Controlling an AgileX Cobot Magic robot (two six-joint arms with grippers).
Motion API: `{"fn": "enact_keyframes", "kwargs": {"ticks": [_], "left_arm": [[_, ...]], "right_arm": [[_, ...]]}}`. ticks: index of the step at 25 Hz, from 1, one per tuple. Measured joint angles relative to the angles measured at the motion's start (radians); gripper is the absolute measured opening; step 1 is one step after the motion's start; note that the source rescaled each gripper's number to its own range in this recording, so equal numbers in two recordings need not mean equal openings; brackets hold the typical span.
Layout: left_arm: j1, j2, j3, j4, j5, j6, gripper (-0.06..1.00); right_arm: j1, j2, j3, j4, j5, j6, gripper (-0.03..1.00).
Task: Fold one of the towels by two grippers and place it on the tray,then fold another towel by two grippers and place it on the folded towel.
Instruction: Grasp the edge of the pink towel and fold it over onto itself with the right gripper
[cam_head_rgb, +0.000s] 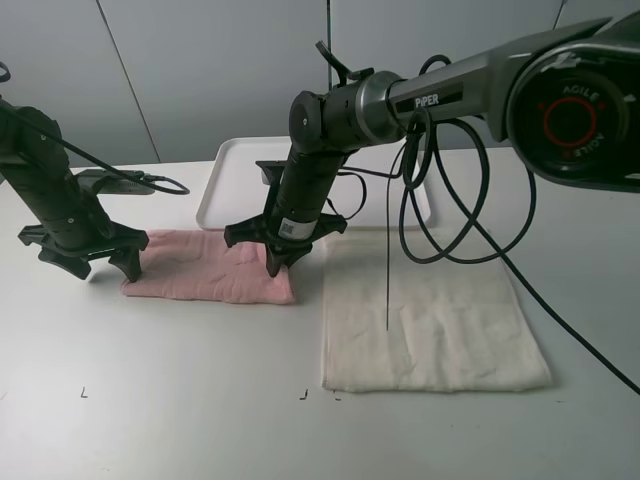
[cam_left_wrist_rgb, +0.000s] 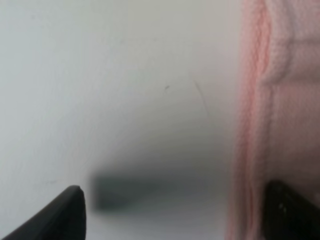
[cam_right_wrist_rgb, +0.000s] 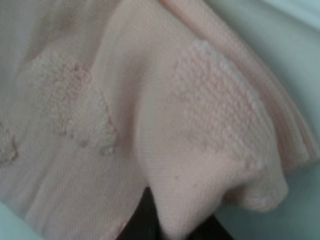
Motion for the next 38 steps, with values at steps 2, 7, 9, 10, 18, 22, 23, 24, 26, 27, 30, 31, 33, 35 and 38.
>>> {"fn": "enact_keyframes", "kwargs": {"ticks": [2, 7, 9, 10, 18, 22, 23, 24, 26, 27, 30, 31, 33, 35, 38], "left_arm": [[0.0, 0.0, 0.0, 0.0, 0.0, -0.004, 0.91], [0.0, 0.0, 0.0, 0.002, 0.0, -0.004, 0.91], [0.0, 0.0, 0.0, 0.002, 0.0, -0.004, 0.91], [0.0, 0.0, 0.0, 0.002, 0.0, -0.004, 0.91], [0.0, 0.0, 0.0, 0.002, 0.001, -0.004, 0.91], [0.0, 0.0, 0.0, 0.002, 0.002, -0.004, 0.91], [0.0, 0.0, 0.0, 0.002, 0.002, -0.004, 0.91], [0.0, 0.0, 0.0, 0.002, 0.002, -0.004, 0.91], [0.0, 0.0, 0.0, 0.002, 0.002, -0.004, 0.91], [0.0, 0.0, 0.0, 0.002, 0.002, -0.004, 0.91], [0.0, 0.0, 0.0, 0.002, 0.003, -0.004, 0.91], [0.0, 0.0, 0.0, 0.002, 0.005, -0.004, 0.91], [0.0, 0.0, 0.0, 0.002, 0.005, -0.004, 0.91], [0.0, 0.0, 0.0, 0.002, 0.005, -0.004, 0.91], [0.0, 0.0, 0.0, -0.002, 0.005, -0.004, 0.91]], "right_arm": [[0.0, -0.005, 0.0, 0.009, 0.0, -0.002, 0.03], [0.0, -0.044, 0.0, 0.055, 0.003, -0.03, 0.03], [0.0, -0.072, 0.0, 0.086, 0.003, -0.041, 0.03], [0.0, -0.082, 0.0, 0.104, 0.003, -0.059, 0.03], [0.0, -0.105, 0.0, 0.365, -0.003, -0.189, 0.03], [0.0, -0.093, 0.0, 0.503, -0.023, -0.239, 0.03], [0.0, -0.081, 0.0, 0.547, -0.023, -0.253, 0.03], [0.0, -0.07, 0.0, 0.585, -0.025, -0.274, 0.03], [0.0, -0.04, 0.0, 0.683, -0.025, -0.325, 0.03], [0.0, -0.027, 0.0, 0.731, -0.027, -0.353, 0.03], [0.0, -0.002, 0.0, 0.832, -0.034, -0.409, 0.03], [0.0, 0.007, 0.0, 0.86, -0.037, -0.424, 0.03], [0.0, 0.027, 0.0, 0.901, -0.049, -0.456, 0.03], [0.006, 0.039, 0.0, 0.919, -0.071, -0.48, 0.03], [0.024, 0.054, 0.0, 0.955, -0.101, -0.505, 0.03]]}}
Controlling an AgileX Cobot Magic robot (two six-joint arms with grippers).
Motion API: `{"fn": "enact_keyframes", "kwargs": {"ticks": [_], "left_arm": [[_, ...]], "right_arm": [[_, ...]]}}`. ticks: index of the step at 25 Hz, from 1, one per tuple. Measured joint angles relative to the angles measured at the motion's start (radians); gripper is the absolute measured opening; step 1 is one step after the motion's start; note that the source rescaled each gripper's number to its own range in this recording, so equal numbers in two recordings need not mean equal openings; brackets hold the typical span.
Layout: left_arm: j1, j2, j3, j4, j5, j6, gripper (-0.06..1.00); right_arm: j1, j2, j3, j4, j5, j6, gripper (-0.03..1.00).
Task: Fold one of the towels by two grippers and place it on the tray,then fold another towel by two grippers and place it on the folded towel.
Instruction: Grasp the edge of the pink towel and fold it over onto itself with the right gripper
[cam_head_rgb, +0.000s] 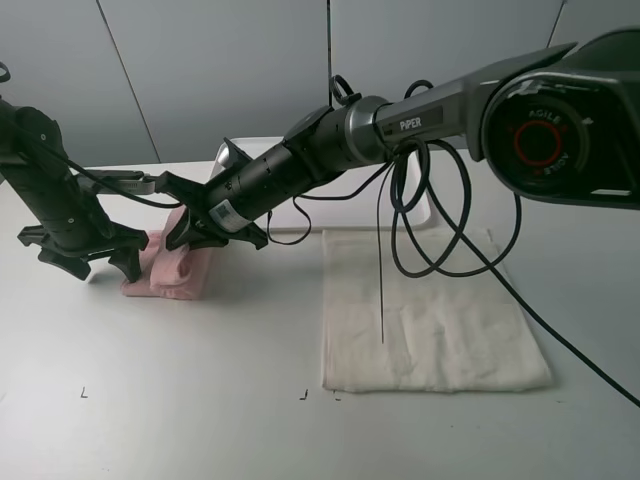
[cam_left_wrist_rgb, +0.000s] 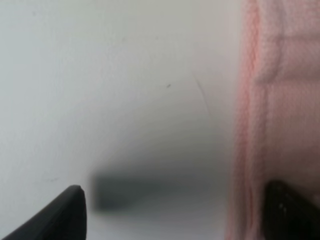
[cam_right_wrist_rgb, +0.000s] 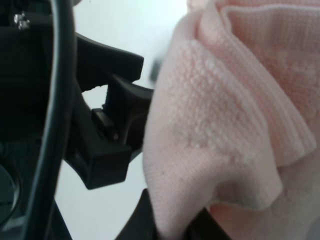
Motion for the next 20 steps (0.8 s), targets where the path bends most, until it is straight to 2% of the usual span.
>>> {"fn": "enact_keyframes", "kwargs": {"ticks": [8, 20], "left_arm": [[0.0, 0.0, -0.002, -0.005, 0.015, 0.01, 0.91], [0.0, -0.066, -0.148, -0.013, 0.151, 0.027, 0.91]], "right_arm": [[0.028, 0.003, 0.0, 0.024, -0.079, -0.052, 0.03], [0.028, 0.003, 0.0, 0.024, -0.089, -0.059, 0.03]]}}
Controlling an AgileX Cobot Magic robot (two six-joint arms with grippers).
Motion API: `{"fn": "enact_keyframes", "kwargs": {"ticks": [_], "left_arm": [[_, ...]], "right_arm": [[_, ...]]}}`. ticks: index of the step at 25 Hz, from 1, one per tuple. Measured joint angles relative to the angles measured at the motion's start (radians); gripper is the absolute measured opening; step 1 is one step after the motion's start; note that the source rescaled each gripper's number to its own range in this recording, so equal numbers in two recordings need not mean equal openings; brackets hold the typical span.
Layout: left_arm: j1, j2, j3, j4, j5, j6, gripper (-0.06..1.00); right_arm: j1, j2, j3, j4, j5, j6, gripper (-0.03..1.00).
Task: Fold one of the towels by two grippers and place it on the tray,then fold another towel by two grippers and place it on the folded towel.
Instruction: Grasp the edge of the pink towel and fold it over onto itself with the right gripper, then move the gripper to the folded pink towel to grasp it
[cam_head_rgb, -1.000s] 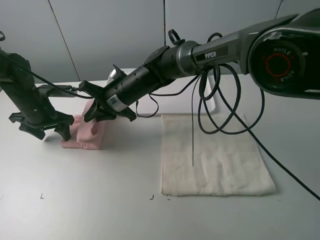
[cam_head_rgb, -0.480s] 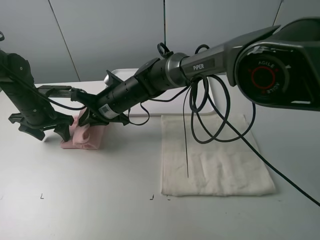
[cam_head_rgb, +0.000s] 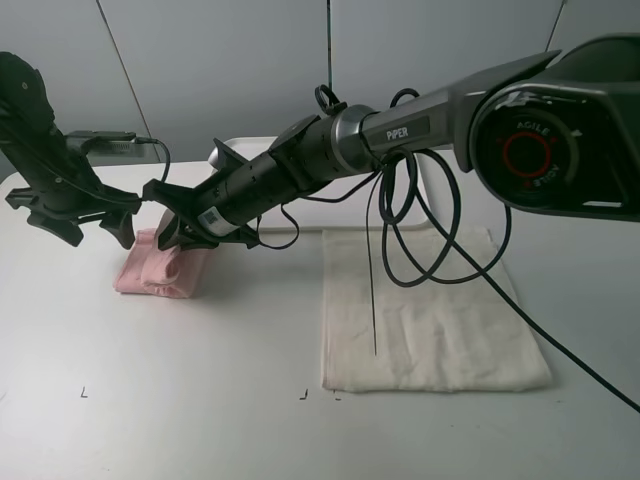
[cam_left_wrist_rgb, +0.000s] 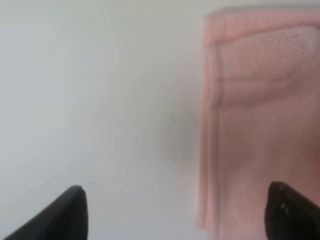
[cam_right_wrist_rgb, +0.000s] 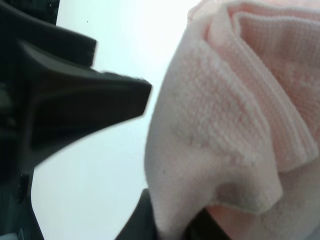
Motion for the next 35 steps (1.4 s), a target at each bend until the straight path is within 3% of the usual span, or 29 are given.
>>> {"fn": "enact_keyframes", "kwargs": {"ticks": [8, 15, 18, 21, 26, 30, 35], "left_arm": [[0.0, -0.007, -0.139, 0.0, 0.103, 0.0, 0.91], [0.0, -0.007, -0.202, 0.0, 0.145, 0.0, 0.91], [0.0, -0.007, -0.202, 0.0, 0.148, 0.0, 0.91], [0.0, -0.007, -0.202, 0.0, 0.148, 0.009, 0.91], [0.0, -0.007, -0.204, 0.0, 0.146, 0.021, 0.91], [0.0, -0.007, -0.204, -0.002, 0.144, 0.024, 0.91], [0.0, -0.007, -0.204, -0.007, 0.144, 0.026, 0.91]], "right_arm": [[0.002, 0.0, 0.0, -0.013, -0.025, 0.0, 0.05], [0.061, 0.0, 0.0, 0.1, -0.15, -0.013, 0.39], [0.101, 0.0, 0.0, 0.198, -0.195, -0.081, 0.44], [0.116, 0.0, 0.0, 0.248, -0.201, -0.159, 0.49], [0.076, 0.0, 0.0, 0.247, -0.146, -0.177, 0.64], [0.012, 0.0, 0.0, 0.19, -0.092, -0.129, 0.64], [-0.024, 0.0, 0.0, -0.046, -0.081, 0.113, 0.64]]}}
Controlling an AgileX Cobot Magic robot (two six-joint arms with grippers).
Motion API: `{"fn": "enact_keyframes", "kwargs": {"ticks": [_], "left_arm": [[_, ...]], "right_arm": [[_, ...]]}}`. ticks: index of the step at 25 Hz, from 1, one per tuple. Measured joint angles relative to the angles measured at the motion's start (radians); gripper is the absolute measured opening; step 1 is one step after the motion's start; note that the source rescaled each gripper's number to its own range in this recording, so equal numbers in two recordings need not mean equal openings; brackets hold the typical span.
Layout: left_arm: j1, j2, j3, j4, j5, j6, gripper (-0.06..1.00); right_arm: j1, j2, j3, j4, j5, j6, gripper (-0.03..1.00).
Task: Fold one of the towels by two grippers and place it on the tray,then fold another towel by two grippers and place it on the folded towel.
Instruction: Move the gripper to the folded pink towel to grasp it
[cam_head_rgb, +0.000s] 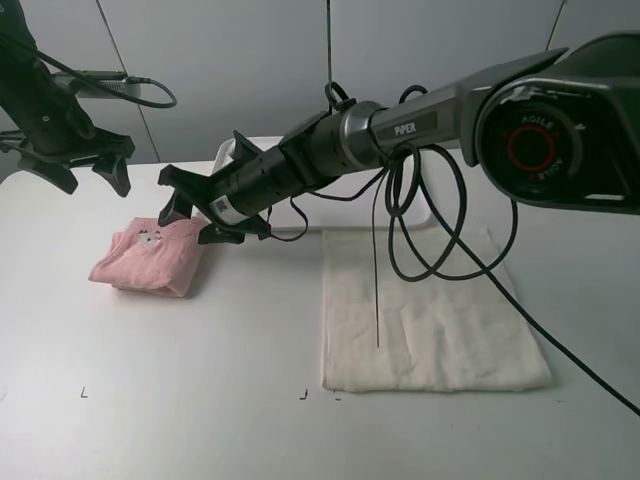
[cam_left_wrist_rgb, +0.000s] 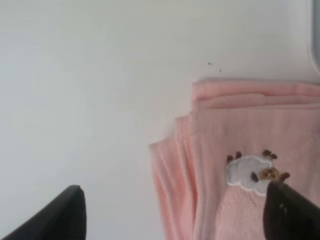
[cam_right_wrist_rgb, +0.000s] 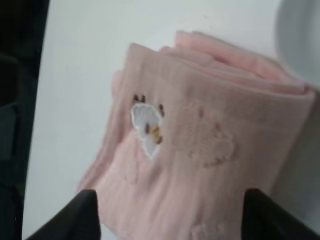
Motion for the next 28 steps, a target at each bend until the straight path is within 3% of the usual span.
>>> {"fn": "enact_keyframes", "kwargs": {"ticks": [3, 10, 21, 23, 25, 27, 28], "left_arm": [[0.0, 0.0, 0.0, 0.0, 0.0, 0.0, 0.91], [0.0, 0.0, 0.0, -0.004, 0.0, 0.0, 0.91], [0.0, 0.0, 0.0, -0.004, 0.0, 0.001, 0.91], [0.0, 0.0, 0.0, -0.004, 0.0, 0.001, 0.91], [0.0, 0.0, 0.0, -0.004, 0.0, 0.001, 0.91], [0.0, 0.0, 0.0, -0.004, 0.002, 0.001, 0.91], [0.0, 0.0, 0.0, -0.004, 0.002, 0.001, 0.91]], "right_arm": [[0.002, 0.0, 0.0, -0.052, 0.003, 0.045, 0.64], [0.023, 0.035, 0.0, -0.048, -0.034, 0.062, 0.73], [0.068, 0.055, 0.0, -0.002, -0.116, 0.062, 0.69], [0.074, 0.061, 0.0, 0.001, -0.123, 0.062, 0.6], [0.076, 0.066, 0.0, 0.001, -0.126, 0.048, 0.38], [0.076, 0.068, 0.0, 0.001, -0.126, 0.021, 0.1], [0.076, 0.068, 0.0, 0.001, -0.126, 0.014, 0.07]]}}
